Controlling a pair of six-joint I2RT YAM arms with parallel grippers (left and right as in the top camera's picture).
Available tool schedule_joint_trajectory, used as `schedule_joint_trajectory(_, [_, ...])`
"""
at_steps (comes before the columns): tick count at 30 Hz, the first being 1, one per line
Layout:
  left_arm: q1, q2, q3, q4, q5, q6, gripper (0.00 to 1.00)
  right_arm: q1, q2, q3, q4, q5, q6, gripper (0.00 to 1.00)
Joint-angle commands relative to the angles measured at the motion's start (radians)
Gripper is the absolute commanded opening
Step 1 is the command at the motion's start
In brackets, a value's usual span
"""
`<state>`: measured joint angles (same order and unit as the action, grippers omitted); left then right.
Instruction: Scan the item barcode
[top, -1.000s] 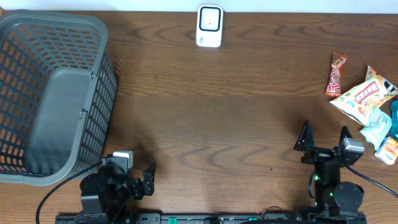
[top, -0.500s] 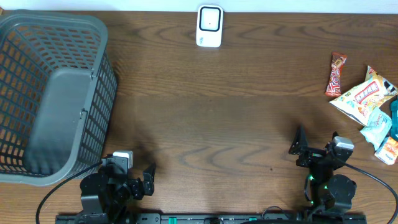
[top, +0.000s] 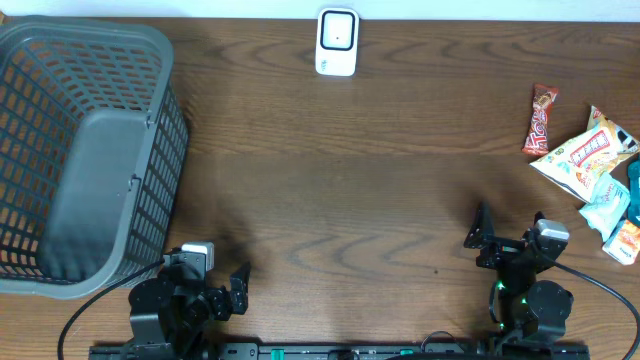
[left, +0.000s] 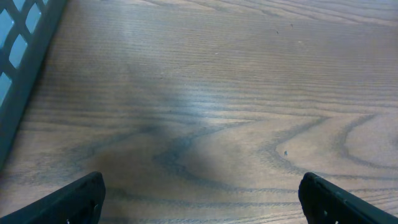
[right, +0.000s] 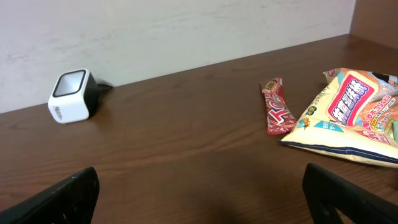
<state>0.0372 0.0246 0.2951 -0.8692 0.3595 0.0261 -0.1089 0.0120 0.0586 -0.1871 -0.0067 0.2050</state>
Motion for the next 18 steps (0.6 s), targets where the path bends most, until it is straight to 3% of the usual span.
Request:
schedule_joint_trajectory(1, [-0.003, -0.001, 0.002, -0.002, -0.010, 0.006, 0.99, 0.008, -0.006, -0.004, 0.001, 0.008, 0.007, 0.99])
schedule_joint_trajectory(12, [-0.003, -0.001, 0.002, 0.003, -0.011, 0.006, 0.99, 0.008, -0.006, -0.004, 0.001, 0.008, 0.008, 0.99])
schedule_joint_trajectory(15, [-0.003, -0.001, 0.000, 0.089, -0.014, 0.006, 0.99, 0.008, -0.006, -0.004, 0.001, 0.008, 0.007, 0.99])
schedule_joint_trajectory(18, [-0.003, -0.001, -0.036, 0.269, -0.048, 0.007, 0.99, 0.008, -0.006, -0.004, 0.001, 0.008, 0.007, 0.99])
